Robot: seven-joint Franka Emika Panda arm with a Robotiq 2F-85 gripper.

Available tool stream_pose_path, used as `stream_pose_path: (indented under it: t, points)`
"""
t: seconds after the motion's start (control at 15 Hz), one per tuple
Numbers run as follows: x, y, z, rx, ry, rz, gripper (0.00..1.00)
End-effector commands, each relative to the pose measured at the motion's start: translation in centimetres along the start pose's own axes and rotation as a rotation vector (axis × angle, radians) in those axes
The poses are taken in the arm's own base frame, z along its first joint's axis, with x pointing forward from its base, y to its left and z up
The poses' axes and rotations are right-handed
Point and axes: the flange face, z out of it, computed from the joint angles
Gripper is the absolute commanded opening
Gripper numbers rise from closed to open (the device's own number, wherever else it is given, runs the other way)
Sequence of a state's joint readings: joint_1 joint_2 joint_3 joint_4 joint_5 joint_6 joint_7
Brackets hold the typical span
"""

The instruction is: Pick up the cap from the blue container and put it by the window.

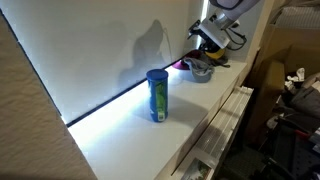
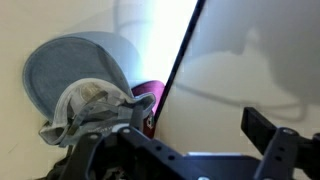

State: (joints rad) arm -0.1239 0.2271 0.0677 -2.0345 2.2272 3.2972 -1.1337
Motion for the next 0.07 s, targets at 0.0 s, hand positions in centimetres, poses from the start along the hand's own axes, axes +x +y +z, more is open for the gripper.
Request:
stream_pose_path:
  t: [0.0]
  points:
    - [0.27,0.07,0.00,-0.001,0.000,0.004,1.00]
